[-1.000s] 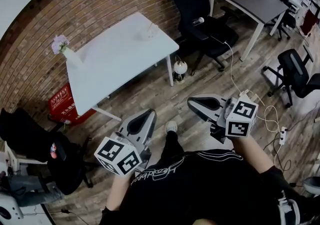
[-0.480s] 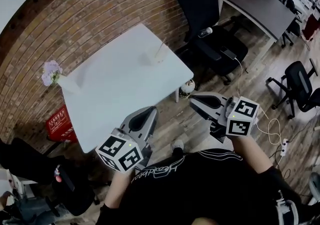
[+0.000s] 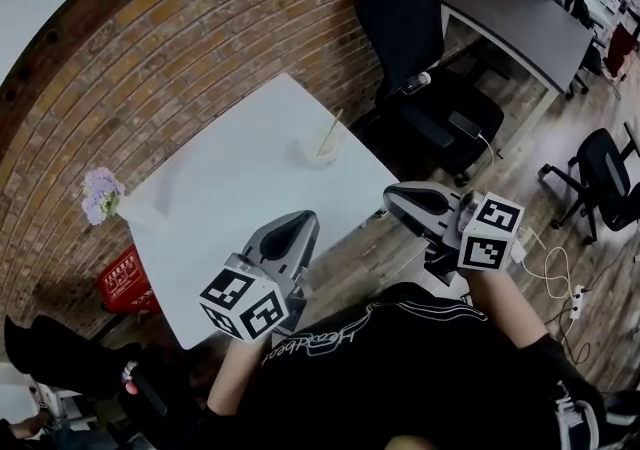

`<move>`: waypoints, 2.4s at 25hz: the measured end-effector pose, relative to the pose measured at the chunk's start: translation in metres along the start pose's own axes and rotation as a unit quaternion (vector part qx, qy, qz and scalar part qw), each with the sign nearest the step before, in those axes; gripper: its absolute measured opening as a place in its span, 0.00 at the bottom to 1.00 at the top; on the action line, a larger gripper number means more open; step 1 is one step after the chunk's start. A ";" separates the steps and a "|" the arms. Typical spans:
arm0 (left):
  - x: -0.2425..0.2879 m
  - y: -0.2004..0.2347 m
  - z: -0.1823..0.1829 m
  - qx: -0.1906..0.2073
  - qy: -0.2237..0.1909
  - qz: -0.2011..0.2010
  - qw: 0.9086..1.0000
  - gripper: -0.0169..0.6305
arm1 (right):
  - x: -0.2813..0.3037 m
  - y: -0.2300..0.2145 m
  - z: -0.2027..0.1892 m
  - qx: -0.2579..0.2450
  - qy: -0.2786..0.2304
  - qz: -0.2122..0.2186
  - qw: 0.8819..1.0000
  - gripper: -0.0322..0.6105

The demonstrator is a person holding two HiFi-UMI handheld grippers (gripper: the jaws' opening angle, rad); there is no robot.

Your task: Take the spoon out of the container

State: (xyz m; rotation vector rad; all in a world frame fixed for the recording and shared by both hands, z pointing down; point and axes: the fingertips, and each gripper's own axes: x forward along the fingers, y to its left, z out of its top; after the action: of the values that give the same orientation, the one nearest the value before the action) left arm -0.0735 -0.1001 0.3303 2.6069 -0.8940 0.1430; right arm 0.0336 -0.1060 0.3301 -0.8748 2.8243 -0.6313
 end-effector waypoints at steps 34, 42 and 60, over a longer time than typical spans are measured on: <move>0.131 0.182 0.021 -0.088 0.012 0.063 0.994 0.04 | 0.139 -0.218 0.022 0.082 0.043 0.006 0.996 0.05; 0.135 0.205 0.008 -0.110 0.019 0.075 0.991 0.04 | 0.156 -0.255 0.003 0.099 0.053 -0.015 0.994 0.16; 0.135 0.236 -0.013 -0.141 0.031 0.092 0.985 0.04 | 0.184 -0.318 -0.077 0.148 0.120 -0.065 0.980 0.29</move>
State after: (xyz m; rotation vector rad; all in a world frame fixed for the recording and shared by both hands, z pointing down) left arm -0.1098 -0.3431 0.4462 2.2470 -1.0488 0.1347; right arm 0.0279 -0.4196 0.5366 -0.9890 2.7811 -1.2150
